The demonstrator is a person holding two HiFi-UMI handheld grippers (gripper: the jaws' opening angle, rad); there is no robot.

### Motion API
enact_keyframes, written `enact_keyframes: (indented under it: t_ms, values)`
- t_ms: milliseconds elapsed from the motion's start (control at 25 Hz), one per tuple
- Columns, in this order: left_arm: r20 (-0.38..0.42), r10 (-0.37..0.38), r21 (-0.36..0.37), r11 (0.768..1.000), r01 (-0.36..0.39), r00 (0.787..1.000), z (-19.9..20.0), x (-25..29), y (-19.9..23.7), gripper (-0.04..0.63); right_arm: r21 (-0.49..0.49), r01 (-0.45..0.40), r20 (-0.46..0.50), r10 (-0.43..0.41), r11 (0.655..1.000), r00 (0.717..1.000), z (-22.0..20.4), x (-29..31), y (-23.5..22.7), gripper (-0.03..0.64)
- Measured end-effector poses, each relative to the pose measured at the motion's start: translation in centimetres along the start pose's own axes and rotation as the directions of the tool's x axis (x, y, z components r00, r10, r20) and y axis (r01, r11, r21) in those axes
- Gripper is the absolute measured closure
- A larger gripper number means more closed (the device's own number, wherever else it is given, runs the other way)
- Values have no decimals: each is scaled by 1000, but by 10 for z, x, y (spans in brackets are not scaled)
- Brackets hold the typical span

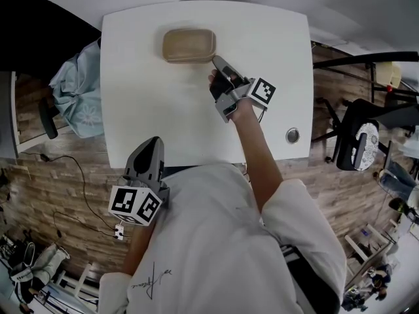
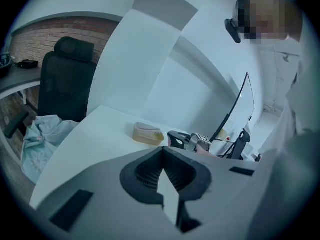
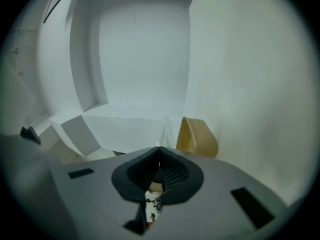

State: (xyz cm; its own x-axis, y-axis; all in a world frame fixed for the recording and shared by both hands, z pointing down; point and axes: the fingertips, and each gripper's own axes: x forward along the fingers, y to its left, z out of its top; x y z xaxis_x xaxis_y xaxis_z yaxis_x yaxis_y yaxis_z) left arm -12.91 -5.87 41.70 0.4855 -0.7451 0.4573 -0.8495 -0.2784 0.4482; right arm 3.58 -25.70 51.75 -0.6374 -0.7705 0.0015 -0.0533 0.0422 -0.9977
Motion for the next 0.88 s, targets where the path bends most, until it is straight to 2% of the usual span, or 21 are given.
enact_keyframes:
  t_ms: [320, 880]
  values:
    - [17, 1, 5, 1000, -1, 1000, 2, -1, -2, 589, 1, -59, -6, 59, 998, 998, 4, 8, 18, 604]
    - [48, 11, 3, 1000, -11, 999, 6, -6, -2, 589, 2, -114, -21, 114, 994, 993, 5, 17, 38, 605]
